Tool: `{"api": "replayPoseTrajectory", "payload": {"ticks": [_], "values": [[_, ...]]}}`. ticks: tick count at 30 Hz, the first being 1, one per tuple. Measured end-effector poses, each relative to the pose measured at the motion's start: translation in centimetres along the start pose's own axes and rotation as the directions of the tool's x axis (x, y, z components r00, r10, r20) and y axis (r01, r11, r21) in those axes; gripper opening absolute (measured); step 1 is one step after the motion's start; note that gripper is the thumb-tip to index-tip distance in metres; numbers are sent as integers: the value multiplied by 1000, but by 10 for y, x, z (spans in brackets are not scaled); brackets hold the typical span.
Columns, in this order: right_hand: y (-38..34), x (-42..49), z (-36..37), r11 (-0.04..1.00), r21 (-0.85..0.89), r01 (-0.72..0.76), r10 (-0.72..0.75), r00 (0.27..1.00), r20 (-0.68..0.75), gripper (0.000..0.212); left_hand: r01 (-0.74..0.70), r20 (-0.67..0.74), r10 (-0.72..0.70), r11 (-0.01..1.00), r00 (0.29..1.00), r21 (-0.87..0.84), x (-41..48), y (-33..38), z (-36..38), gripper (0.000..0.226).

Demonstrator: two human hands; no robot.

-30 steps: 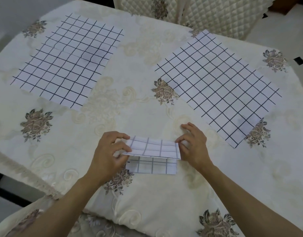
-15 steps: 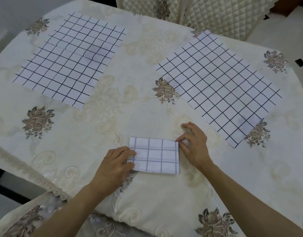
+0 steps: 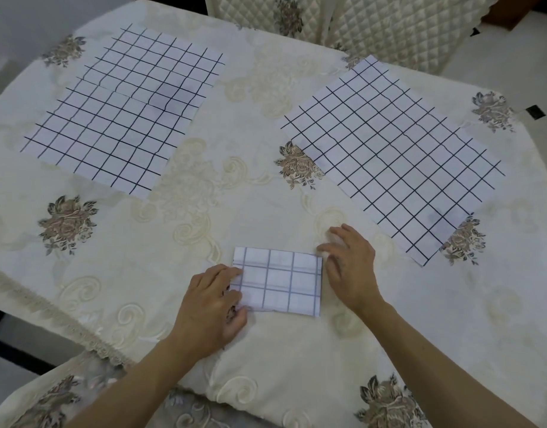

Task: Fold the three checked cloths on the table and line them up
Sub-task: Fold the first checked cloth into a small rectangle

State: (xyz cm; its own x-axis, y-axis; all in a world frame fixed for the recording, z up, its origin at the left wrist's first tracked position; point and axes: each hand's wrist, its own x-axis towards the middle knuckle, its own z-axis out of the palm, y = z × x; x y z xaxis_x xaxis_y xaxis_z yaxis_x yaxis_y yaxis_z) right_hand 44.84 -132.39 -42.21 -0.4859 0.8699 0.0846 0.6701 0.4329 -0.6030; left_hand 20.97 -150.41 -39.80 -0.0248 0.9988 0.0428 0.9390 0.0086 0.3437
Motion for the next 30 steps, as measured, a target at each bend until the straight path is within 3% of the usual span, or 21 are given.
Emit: {"api": "replayPoseTrajectory", "payload": {"ticks": [2,5,9,15,19,21,30], "values": [[-15,-7,3,996,-62,69,-70,997,-14,33,18,-6,-18,1000,1000,12,1,0,4,19],[-34,-20,14,967,-179,182,-158,978,137,52,23,6,-23,999,1000,46,3,-2,10,25],[-34,-34,24,945,-282,167,-75,948,309,71,56,35,-59,996,998,75,6,0,9,22],[-16,-41,16,912,-393,120,22,941,338,69,53,38,-57,995,998,85,8,3,7,5],[-10,-44,16,897,-432,91,69,937,342,68,85,142,-103,988,985,131,16,11,12,63],[-9,-44,16,896,-435,94,70,936,346,68,89,190,-125,979,974,185,26,21,13,77],[-9,-43,15,891,-446,89,79,935,345,71,85,165,-140,951,976,298,56,36,36,72]]}}
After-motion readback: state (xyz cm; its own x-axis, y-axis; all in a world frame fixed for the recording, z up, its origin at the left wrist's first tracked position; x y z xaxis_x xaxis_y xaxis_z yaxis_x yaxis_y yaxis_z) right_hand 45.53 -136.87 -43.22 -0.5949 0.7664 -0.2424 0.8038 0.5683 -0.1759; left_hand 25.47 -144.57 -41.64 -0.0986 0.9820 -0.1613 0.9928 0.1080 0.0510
